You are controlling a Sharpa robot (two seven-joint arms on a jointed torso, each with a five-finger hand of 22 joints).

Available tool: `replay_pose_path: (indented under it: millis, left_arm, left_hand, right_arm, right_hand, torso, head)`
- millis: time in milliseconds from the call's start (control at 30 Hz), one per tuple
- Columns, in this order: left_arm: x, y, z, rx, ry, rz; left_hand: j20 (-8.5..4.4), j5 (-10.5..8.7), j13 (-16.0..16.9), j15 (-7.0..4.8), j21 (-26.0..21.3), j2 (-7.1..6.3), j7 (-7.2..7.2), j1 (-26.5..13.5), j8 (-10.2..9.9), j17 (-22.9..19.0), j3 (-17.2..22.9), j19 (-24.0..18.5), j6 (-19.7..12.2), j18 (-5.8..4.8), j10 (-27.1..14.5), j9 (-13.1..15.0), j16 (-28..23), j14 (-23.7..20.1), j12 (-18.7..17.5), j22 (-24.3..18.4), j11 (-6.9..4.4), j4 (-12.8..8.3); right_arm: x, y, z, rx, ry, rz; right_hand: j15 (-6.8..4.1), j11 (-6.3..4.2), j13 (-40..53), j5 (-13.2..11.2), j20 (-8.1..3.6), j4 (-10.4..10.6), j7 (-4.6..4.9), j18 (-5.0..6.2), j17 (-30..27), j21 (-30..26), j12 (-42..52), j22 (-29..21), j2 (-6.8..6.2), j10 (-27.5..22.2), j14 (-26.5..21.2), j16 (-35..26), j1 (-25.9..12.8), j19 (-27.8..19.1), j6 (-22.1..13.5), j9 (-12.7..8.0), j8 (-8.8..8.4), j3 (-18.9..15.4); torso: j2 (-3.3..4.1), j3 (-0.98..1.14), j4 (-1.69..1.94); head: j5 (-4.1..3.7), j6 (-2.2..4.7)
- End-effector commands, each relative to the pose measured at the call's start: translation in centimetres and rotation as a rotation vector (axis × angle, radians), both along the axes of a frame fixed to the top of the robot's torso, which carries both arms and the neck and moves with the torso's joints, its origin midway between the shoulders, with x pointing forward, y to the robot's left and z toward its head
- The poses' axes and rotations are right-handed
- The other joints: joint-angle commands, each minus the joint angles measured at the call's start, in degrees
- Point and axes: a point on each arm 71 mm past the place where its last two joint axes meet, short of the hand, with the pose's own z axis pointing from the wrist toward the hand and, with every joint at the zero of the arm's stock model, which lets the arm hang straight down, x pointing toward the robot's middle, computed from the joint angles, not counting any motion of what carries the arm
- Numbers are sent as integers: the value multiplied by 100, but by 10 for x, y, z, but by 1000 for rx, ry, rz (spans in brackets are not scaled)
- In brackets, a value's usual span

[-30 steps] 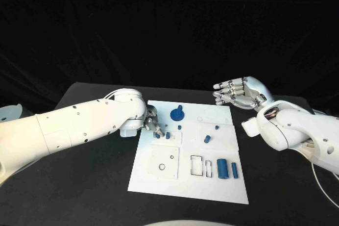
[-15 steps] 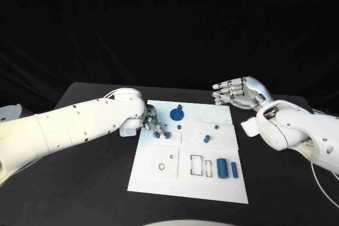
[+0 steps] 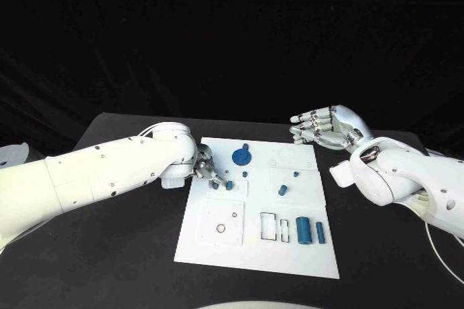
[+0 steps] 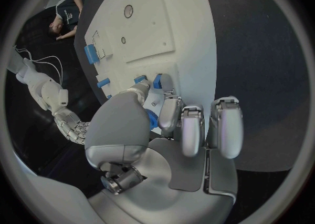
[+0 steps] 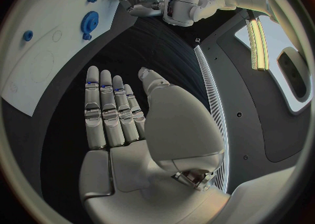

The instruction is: Assemble the parts on the task board

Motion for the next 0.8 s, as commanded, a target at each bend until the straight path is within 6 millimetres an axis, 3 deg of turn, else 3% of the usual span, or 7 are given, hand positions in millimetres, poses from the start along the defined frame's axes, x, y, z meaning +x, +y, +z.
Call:
replay_pose_path:
  millis: [33, 233, 600, 733, 800]
  left_arm:
    - [-3, 5, -2, -13, -17, 40]
    - [-3, 8, 8, -122, -79, 87]
    - [-2, 12, 18, -260, -146, 136]
    - [4, 17, 20, -362, -176, 201]
    - [6, 18, 21, -403, -192, 220]
  left_hand:
    - [-46, 10, 8, -55, 33, 80, 1, 38, -17, 1509, -67, 489, 46, -96, 47, -9, 18, 603, 34, 1289, 2, 9]
    - [-55, 52, -208, -58, -190, 327, 27, 246, -40, 1509, -80, 421, -69, -38, -71, -26, 18, 603, -185, 1139, 18, 20]
    - [-63, 18, -287, -60, -284, 237, 40, -14, -4, 1509, -488, 401, -126, -18, -126, -26, 18, 603, -264, 1081, 27, 84]
    - [-39, 6, -816, -26, -1031, 297, 102, -251, -40, 1509, -935, 184, -313, 152, -439, -59, 18, 603, -796, 590, 80, 89]
    - [-14, -2, -1143, 3, -1396, 361, 132, -257, -48, 1509, -1112, 87, -407, 223, -639, -104, 18, 603, -1123, 351, 125, 87]
  right_arm:
    - [0, 1, -1, -2, 7, 16]
    - [0, 1, -1, -3, 8, 15]
    - [1, 1, -2, -4, 12, 14]
    - [1, 0, -3, -4, 14, 11]
    - [1, 0, -3, -5, 15, 11]
  right_hand:
    - [5, -11, -9, 33, 42, -25, 8, 37, -5, -29, -36, -6, 12, -33, -21, -13, -58, -3, -50, -7, -19, -8]
    - [5, -11, -9, 33, 42, -25, 8, 37, -5, -29, -36, -6, 12, -33, -21, -13, -58, -3, -50, -7, -19, -8]
    - [8, -6, -9, 36, 45, -32, 15, 36, -23, -43, -41, -7, 15, -38, -25, -13, -64, -1, -57, -7, -18, -16]
    - [10, -2, -9, 38, 47, -37, 22, 37, -34, -51, -43, -7, 17, -41, -26, -12, -66, 1, -61, -7, -18, -20]
    - [10, -2, -9, 38, 47, -37, 22, 37, -34, -51, -43, -7, 17, -41, -26, -12, -66, 1, -61, -7, -18, -20]
  torso:
    - [0, -2, 3]
    - [-10, 5, 7]
    - [2, 1, -4]
    - [-10, 15, 11]
    - [-4, 11, 12]
  head:
    - [-5, 4]
    - [-2, 4]
    - [-16, 19]
    - [-20, 35]
    - [-24, 37]
